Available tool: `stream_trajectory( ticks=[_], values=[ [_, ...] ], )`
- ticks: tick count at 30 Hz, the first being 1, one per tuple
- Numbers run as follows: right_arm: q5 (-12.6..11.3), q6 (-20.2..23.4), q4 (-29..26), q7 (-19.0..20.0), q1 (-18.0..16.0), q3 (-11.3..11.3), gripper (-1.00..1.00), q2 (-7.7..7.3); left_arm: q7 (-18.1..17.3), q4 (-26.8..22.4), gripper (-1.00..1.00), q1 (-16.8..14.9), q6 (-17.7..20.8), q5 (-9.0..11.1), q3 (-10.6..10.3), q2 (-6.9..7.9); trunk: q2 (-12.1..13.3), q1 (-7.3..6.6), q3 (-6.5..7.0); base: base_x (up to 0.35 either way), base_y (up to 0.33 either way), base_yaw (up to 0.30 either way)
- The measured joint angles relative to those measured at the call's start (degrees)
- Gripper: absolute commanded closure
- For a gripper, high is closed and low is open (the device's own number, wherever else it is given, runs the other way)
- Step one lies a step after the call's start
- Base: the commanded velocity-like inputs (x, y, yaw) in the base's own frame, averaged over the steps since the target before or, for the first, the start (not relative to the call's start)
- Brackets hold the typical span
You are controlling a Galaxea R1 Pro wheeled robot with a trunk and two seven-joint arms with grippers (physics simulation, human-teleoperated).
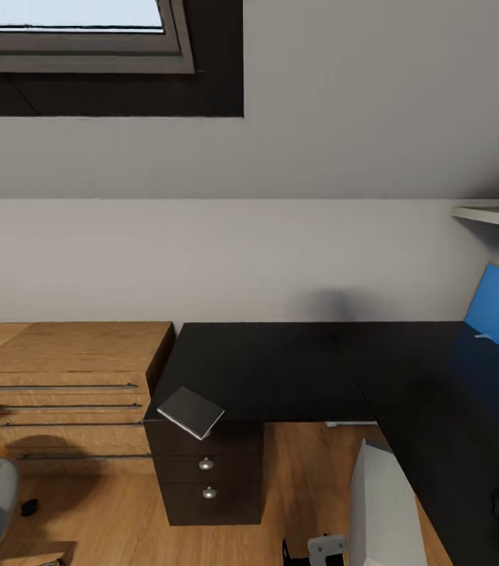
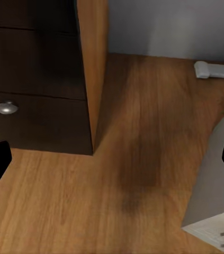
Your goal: In the bedroom, organize the workspace by keeping the computer under the desk, ensuring the monitor is on the desk, placing the keyboard on the desk next to the monitor, placing the mouse on the desk next to the keyboard, moving the folder from the swivel chair onto the desk next to the mouse, stacking the notebook on top of the folder with the pen on top of the notebook, and positioning the swivel chair next to the desk.
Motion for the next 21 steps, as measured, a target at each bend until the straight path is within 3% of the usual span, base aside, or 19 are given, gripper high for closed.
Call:
stream_trajectory(
  ticks=[6,13,21],
  values=[
    [-0.1,-0.3,0.0,0.0,0.0,0.1,-1.00,0.00,0.1,0.0,-1.00,0.0,-0.5,0.2,0.1,0.12,2.4,-1.32,1.08,0.000,0.000,0.050],
    [-0.4,-0.8,0.0,-2.5,0.0,-0.4,-1.00,0.01,0.3,-0.1,-1.00,0.0,-5.2,0.0,0.0,0.05,2.4,-1.32,1.08,0.000,0.000,0.246],
    [-0.9,-1.3,0.0,-6.6,0.2,-0.6,-1.00,0.01,0.4,0.3,-1.00,0.0,-6.8,0.0,0.1,0.06,2.4,-1.33,1.08,0.000,0.000,0.274]
  ],
)
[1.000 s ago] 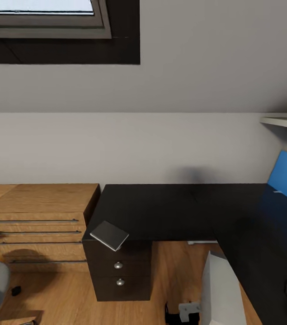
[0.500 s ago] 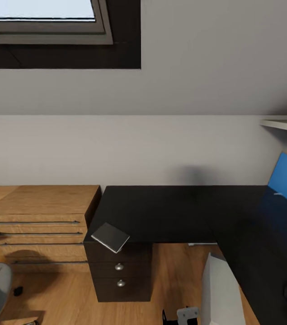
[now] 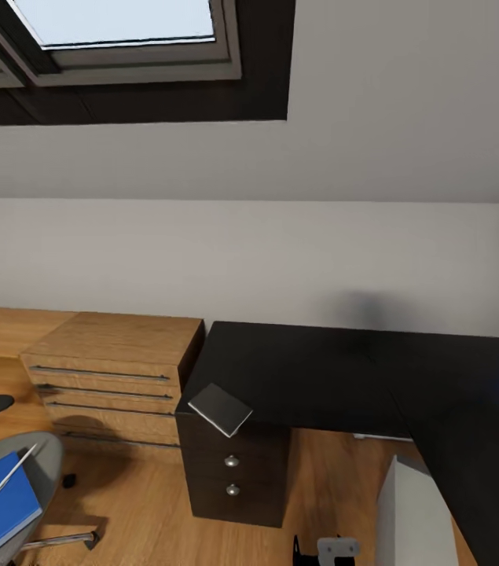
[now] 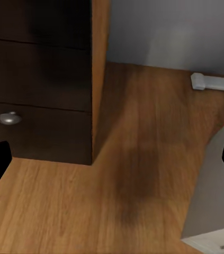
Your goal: In the bedroom, organize the workspace by keeping the computer under the desk, ensuring the monitor is on the desk, placing the keyboard on the desk next to the monitor, placing the mouse on the desk next to the keyboard, moving the folder from the swivel chair onto the desk next to the mouse, stacking the notebook on top of the folder with the pen on top of the notebook, and positioning the swivel chair next to the desk.
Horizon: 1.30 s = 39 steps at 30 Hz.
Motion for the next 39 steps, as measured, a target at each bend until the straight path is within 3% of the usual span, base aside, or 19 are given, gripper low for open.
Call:
stream_trajectory(
  ticks=[3,7,8,10,12,14,15,18,22,24,25,30,39],
  values=[
    [0.2,-0.3,0.0,-0.6,0.2,0.1,-1.00,0.00,0.1,1.7,-1.00,0.0,-0.6,0.1,0.0,0.19,0.0,0.00,0.00,0.000,0.000,0.277],
    [0.8,-3.1,0.0,-1.1,1.1,0.2,-1.00,-1.63,0.0,7.2,-1.00,0.0,-5.9,0.1,0.0,0.89,0.0,0.00,0.00,0.000,0.000,0.278],
    [1.1,-3.9,0.0,-1.2,1.2,0.2,-1.00,-2.04,-0.1,8.4,-1.00,0.0,-7.6,0.1,0.0,1.04,0.0,0.00,0.00,0.000,0.000,0.278],
    [1.9,-8.0,0.0,-1.3,2.3,0.0,-1.00,-3.64,-0.2,14.5,-1.00,0.0,-17.4,0.5,0.1,1.74,0.0,0.00,-0.01,0.000,0.000,0.278],
    [2.2,-10.2,0.1,-1.4,3.2,0.1,-1.00,-4.62,-0.2,18.6,-1.00,0.0,-22.1,0.3,0.1,2.00,0.0,0.00,-0.01,0.000,0.000,0.277],
    [2.4,-11.9,0.1,-1.5,3.8,0.2,-1.00,-5.09,-0.4,20.7,-1.00,0.0,-24.3,0.2,0.0,2.07,0.0,0.00,-0.02,0.000,0.000,0.271],
    [2.4,-14.6,0.0,-1.5,4.7,0.2,-1.00,-5.46,-0.8,22.0,-1.00,0.0,-26.2,0.2,0.0,2.09,0.0,0.00,-0.05,0.000,0.000,0.266],
    [2.6,-19.0,0.0,-1.6,6.8,0.2,-1.00,-6.01,-1.6,23.1,-1.00,0.0,-29.4,0.2,0.0,1.99,0.0,0.00,-0.13,0.000,0.000,0.264],
    [2.9,-21.2,-0.1,-1.6,9.1,0.3,-1.00,-6.41,-2.8,23.9,-1.00,0.0,-34.5,0.2,-0.1,1.90,0.0,0.00,-0.25,0.000,0.000,0.261],
    [3.0,-21.3,-0.1,-1.6,9.5,0.4,-1.00,-6.39,-3.2,24.1,-1.00,0.0,-36.2,0.2,-0.1,1.92,0.0,0.00,-0.29,0.000,0.000,0.262],
    [3.0,-21.3,0.0,-1.6,9.9,0.6,-1.00,-6.34,-3.9,24.2,-1.00,0.0,-39.9,0.2,-0.1,1.90,0.0,0.00,-0.29,0.000,0.000,0.263],
    [3.0,-21.3,-0.1,-1.7,10.1,0.7,-1.00,-6.35,-4.4,24.3,-1.00,0.0,-45.2,0.2,-0.1,1.52,0.0,0.00,-0.31,0.000,0.000,0.265],
    [3.0,-21.3,-0.1,-1.7,10.2,0.7,-1.00,-6.39,-4.6,24.4,-1.00,0.1,-49.0,0.3,0.0,0.44,0.0,0.00,-0.31,0.000,0.000,0.270]
  ],
)
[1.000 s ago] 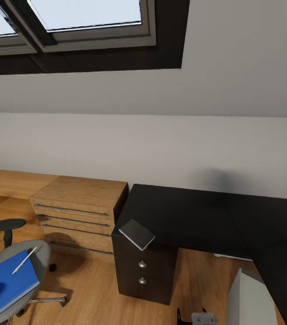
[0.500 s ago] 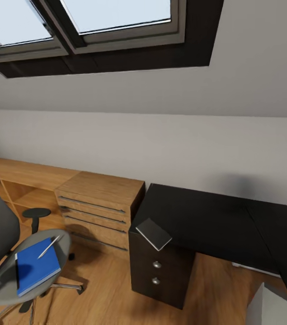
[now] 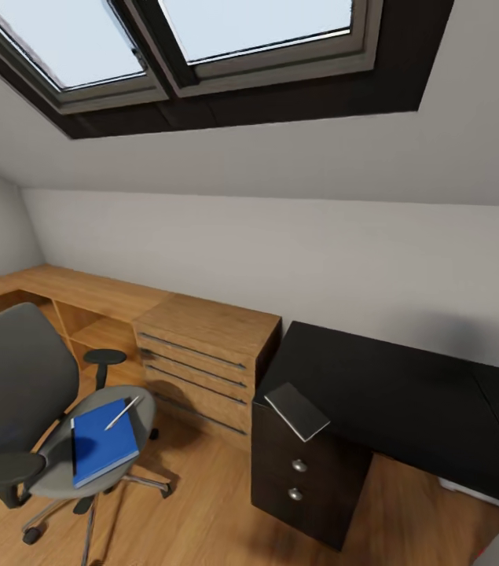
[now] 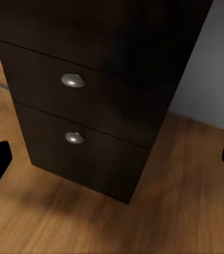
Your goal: In the bedroom, organize the workspace by keeping the computer under the desk, ensuring the monitor is on the desk, placing the keyboard on the desk next to the monitor, placing the mouse on the desk next to the keyboard, moving the folder from the swivel chair onto the desk next to the mouse, stacking the notebook on top of the folder with the pen on top of the notebook, and positioning the swivel chair next to the desk.
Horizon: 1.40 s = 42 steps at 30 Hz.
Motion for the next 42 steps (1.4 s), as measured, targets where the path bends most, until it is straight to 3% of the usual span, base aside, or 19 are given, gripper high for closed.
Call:
stream_trajectory(
  ticks=[30,42],
  values=[
    [-0.3,0.0,-0.5,0.0,0.0,-0.4,-1.00,-0.42,0.0,0.0,-1.00,0.0,-0.5,0.0,0.1,-0.43,0.0,0.00,0.00,0.000,0.000,0.278],
    [-0.7,0.2,-0.8,0.0,0.0,-0.6,-1.00,-2.40,0.1,0.0,-1.00,0.0,-0.2,0.0,0.1,-0.35,0.0,0.00,0.00,0.000,0.000,0.280]
  ],
)
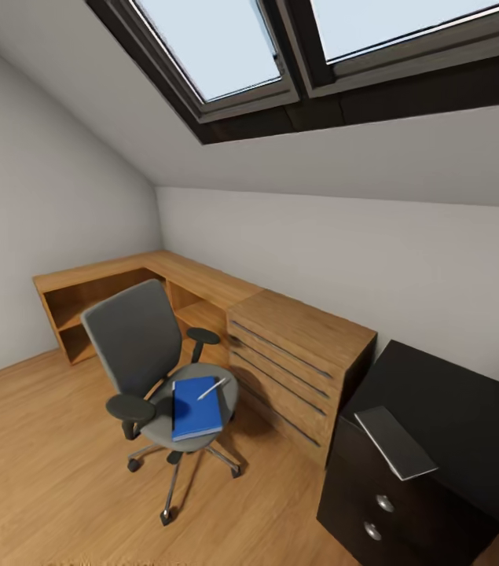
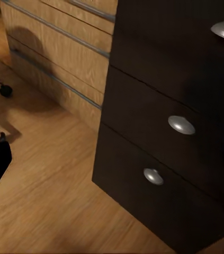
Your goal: In the bedroom, organize the workspace by keeping the computer under the desk, ensuring the monitor is on the desk, placing the keyboard on the desk next to the monitor, placing the mouse on the desk next to the keyboard, moving the folder from the swivel chair onto the desk next to the mouse, stacking the notebook on top of the folder with the pen on top of the notebook, and positioning the swivel chair next to the desk.
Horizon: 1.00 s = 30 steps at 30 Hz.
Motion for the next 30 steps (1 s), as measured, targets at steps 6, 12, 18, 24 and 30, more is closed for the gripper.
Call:
stream_trajectory(
  ticks=[6,12,18,24,30],
  values=[
    [0.0,0.0,-0.1,0.0,0.0,0.0,-1.00,-0.17,0.0,0.0,-1.00,0.0,0.2,0.0,0.0,0.01,0.0,0.00,0.00,0.000,0.000,0.280],
    [0.0,0.0,-0.2,0.0,0.0,0.0,-1.00,-0.28,0.0,0.0,-1.00,0.0,0.3,0.0,0.0,-0.06,0.0,0.00,0.00,0.000,0.000,0.281],
    [-0.1,0.1,-0.2,0.0,0.0,0.0,-1.00,-0.37,0.1,0.0,-1.00,0.0,0.3,0.0,0.0,-0.04,0.0,0.00,0.00,0.000,0.000,0.281],
    [-0.1,0.3,-0.2,0.0,0.0,-0.1,-1.00,-0.39,0.1,0.0,-1.00,0.0,0.3,0.0,0.0,0.00,0.0,0.00,0.00,0.000,0.000,0.281],
    [-0.1,0.4,-0.2,0.0,0.0,-0.1,-1.00,-0.41,0.1,0.0,-1.00,0.0,0.3,0.0,0.1,-0.03,0.0,0.00,0.00,0.000,0.000,0.281]
  ],
)
